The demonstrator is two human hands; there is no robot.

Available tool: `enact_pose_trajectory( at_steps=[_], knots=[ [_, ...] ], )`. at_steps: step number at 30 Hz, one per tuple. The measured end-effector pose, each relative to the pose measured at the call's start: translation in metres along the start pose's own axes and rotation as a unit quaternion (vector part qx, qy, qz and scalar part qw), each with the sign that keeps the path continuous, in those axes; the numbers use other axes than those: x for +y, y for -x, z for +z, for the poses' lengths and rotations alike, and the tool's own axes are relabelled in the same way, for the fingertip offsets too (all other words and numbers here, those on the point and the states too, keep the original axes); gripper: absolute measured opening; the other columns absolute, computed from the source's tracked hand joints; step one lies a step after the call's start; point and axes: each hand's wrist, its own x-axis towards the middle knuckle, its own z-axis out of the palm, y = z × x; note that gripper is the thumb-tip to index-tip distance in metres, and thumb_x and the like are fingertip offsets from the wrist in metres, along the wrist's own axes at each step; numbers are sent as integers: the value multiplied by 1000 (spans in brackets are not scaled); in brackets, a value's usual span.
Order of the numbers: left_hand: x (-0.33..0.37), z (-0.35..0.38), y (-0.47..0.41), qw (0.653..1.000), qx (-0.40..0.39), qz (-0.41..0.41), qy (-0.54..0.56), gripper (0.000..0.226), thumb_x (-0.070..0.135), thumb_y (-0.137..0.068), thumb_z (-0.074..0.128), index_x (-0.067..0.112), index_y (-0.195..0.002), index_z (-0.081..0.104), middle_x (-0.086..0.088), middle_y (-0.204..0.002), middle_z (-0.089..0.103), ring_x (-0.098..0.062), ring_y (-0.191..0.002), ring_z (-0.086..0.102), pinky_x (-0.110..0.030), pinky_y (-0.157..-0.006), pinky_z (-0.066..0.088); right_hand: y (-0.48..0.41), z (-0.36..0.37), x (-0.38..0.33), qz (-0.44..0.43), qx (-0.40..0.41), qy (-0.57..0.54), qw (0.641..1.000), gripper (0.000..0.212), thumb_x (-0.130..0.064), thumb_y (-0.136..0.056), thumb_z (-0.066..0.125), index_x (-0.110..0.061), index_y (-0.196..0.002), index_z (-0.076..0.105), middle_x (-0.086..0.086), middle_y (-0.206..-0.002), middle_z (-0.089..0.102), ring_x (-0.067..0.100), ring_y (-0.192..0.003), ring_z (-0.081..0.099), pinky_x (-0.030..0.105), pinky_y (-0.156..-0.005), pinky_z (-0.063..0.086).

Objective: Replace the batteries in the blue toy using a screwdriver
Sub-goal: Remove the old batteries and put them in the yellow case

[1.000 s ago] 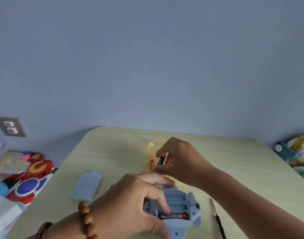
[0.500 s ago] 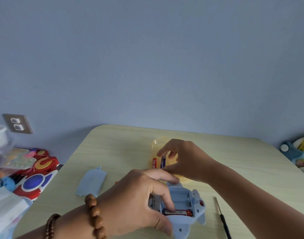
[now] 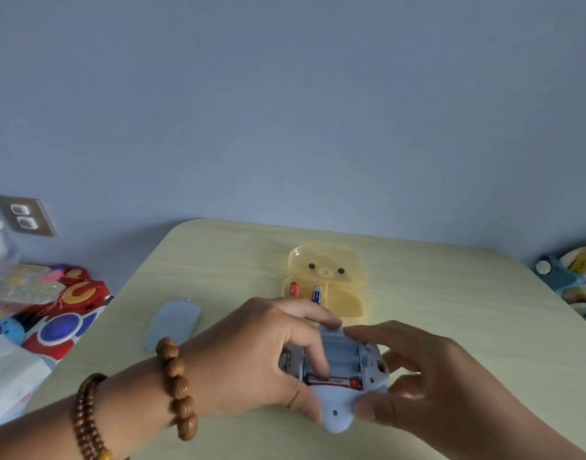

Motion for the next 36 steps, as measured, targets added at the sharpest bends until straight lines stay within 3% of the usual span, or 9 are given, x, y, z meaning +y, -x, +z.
enact_pose_trajectory(
  at_steps=[4, 6, 8, 12, 21, 26, 33, 36],
  knots=[
    [12, -4, 0, 999, -15, -2, -34, 34, 44, -64, 90, 38, -92, 71, 43, -133, 44, 24, -121, 40, 4, -94, 27, 4, 9, 9, -20, 65, -20, 997, 64, -27, -57, 96, -48, -111, 67, -23, -105, 68, 8, -83, 70, 25, -64, 61],
    [19, -2, 0, 999, 13, -13, -30, 29, 46, -71, 84, 35, -92, 68, 39, -129, 50, 24, -120, 40, 8, -89, 23, 6, 11, 8, -21, 76, -9, 997, 65, -30, -56, 96, -45, -113, 68, -21, -105, 69, 9, -83, 70, 27, -62, 61],
    [25, 7, -2, 997, 67, -26, -24, 19, 40, -76, 79, 30, -86, 67, 33, -122, 56, 21, -117, 44, 6, -88, 27, 5, 12, 7, -18, 80, 1, 997, 66, -31, -56, 95, -43, -115, 68, -21, -106, 69, 8, -85, 70, 28, -61, 61],
    [35, 28, -5, 988, 139, -50, -42, 13, 35, -73, 76, 26, -79, 70, 31, -121, 54, 14, -118, 46, -13, -97, 38, 4, 11, 3, -32, 66, 26, 997, 63, -30, -59, 94, -46, -113, 68, -21, -106, 68, 7, -85, 69, 19, -57, 56],
    [49, 27, -12, 986, 122, -84, -73, 15, 33, -69, 78, 25, -81, 78, 29, -120, 47, 7, -107, 49, -11, -82, 35, 4, 11, 1, -43, 62, 47, 996, 63, -26, -58, 94, -50, -110, 69, -26, -108, 66, 7, -89, 64, 12, -55, 49],
    [53, 31, -16, 986, 117, -93, -71, 21, 34, -67, 79, 18, -77, 70, 21, -114, 41, -6, -107, 49, -21, -84, 46, 4, 13, 0, -69, 73, 76, 992, 55, -23, -58, 92, -49, -101, 68, -22, -104, 67, 9, -85, 64, 12, -51, 47],
    [52, 36, -17, 985, 133, -100, -52, 21, 35, -69, 76, 17, -74, 67, 20, -113, 38, -7, -111, 44, -21, -85, 44, 5, 12, -1, -68, 82, 66, 992, 61, -20, -57, 91, -52, -103, 67, -23, -102, 69, 5, -84, 66, 14, -51, 48],
    [48, 41, -18, 983, 153, -94, -45, 9, 27, -74, 73, 19, -74, 68, 22, -111, 38, -4, -111, 43, -14, -78, 37, 6, 10, -4, -75, 78, 68, 992, 60, -22, -59, 93, -53, -103, 65, -23, -102, 67, 5, -81, 64, 10, -52, 46]
  ],
)
